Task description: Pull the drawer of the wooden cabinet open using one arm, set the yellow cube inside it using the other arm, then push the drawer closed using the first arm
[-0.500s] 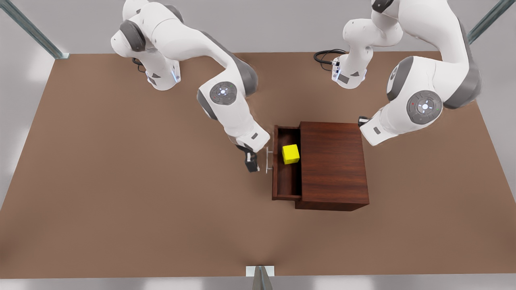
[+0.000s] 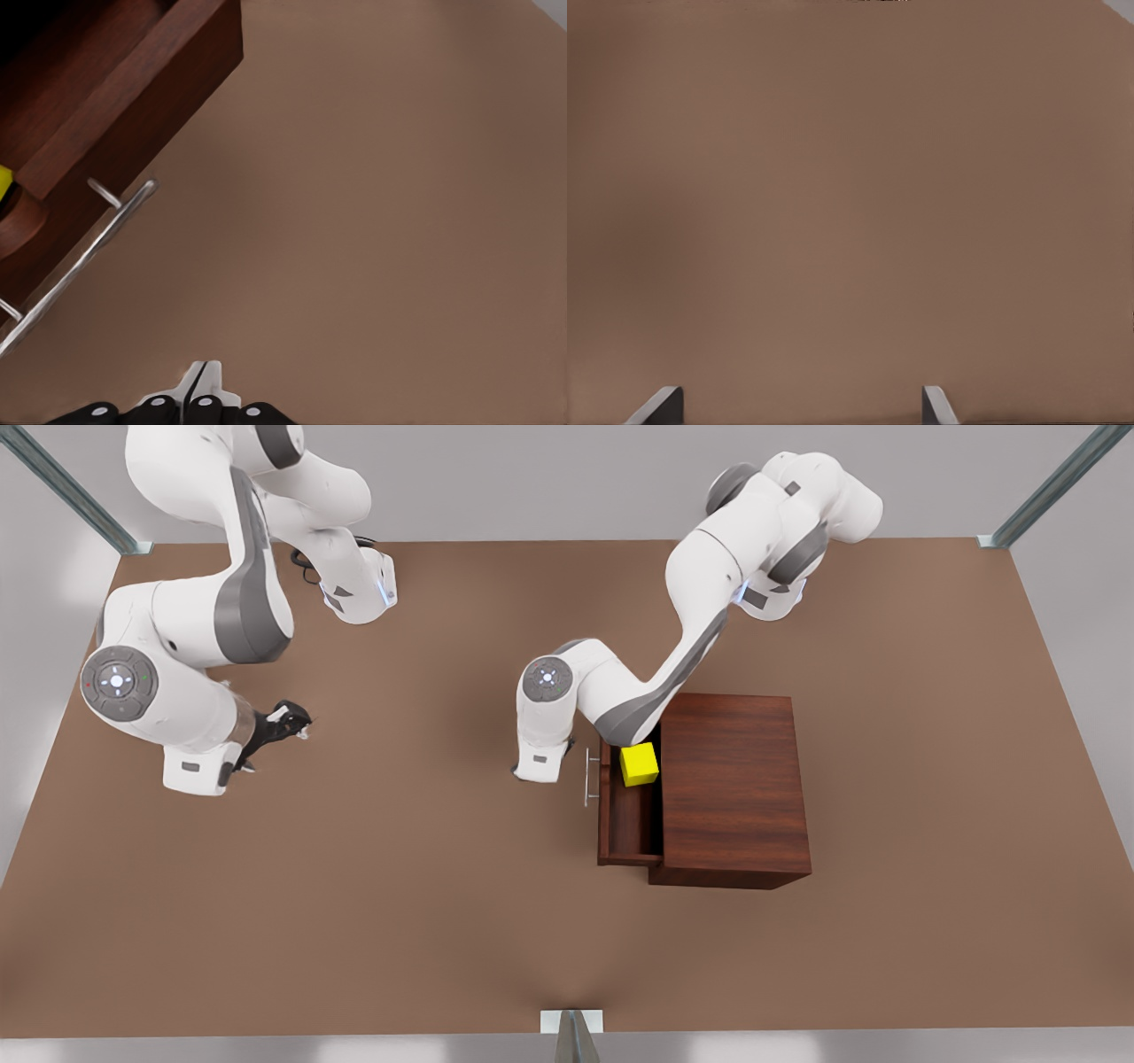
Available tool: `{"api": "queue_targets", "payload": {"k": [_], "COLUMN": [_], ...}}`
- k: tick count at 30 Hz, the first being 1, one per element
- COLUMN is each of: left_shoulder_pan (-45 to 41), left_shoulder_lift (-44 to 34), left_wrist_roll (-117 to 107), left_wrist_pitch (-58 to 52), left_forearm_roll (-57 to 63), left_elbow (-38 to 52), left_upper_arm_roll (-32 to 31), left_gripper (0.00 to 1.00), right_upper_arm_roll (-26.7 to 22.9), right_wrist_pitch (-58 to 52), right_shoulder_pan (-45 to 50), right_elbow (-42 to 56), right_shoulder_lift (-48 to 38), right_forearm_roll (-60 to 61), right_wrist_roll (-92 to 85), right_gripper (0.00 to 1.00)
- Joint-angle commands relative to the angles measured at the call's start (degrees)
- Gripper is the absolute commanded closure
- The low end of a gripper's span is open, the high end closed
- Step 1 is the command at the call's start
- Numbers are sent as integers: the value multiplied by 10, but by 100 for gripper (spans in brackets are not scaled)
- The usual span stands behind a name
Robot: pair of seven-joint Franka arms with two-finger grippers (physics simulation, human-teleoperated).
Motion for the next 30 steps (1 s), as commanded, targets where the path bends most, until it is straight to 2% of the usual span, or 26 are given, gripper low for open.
{"api": "queue_targets", "payload": {"k": [1,4,6,9,14,25,30], "left_shoulder_pan": [-3,2,9,12,26,55,78], "left_shoulder_lift": [1,-11,-13,-17,-11,-13,-14], "left_wrist_roll": [-959,-1093,-1119,-1104,-1031,-635,-584], "left_wrist_pitch": [129,124,120,44,23,2,-41], "left_forearm_roll": [22,33,33,33,32,26,21], "left_elbow": [-19,-72,-73,-73,-79,-108,-110], "left_upper_arm_roll": [0,0,0,-2,-2,-40,-57], "left_gripper": [79,79,79,79,79,79,79], "right_upper_arm_roll": [0,1,1,1,1,1,1], "right_wrist_pitch": [37,31,33,37,38,37,37], "right_shoulder_pan": [-3,-10,-10,-12,-13,-13,-13], "right_elbow": [2,2,0,-4,-3,-5,-5], "right_shoulder_lift": [-3,-7,-5,-10,-7,-4,-2], "right_forearm_roll": [-1,1,-1,-2,-1,4,1], "right_wrist_roll": [281,282,282,281,277,277,277], "right_gripper": [0,0,0,0,0,0,0]}}
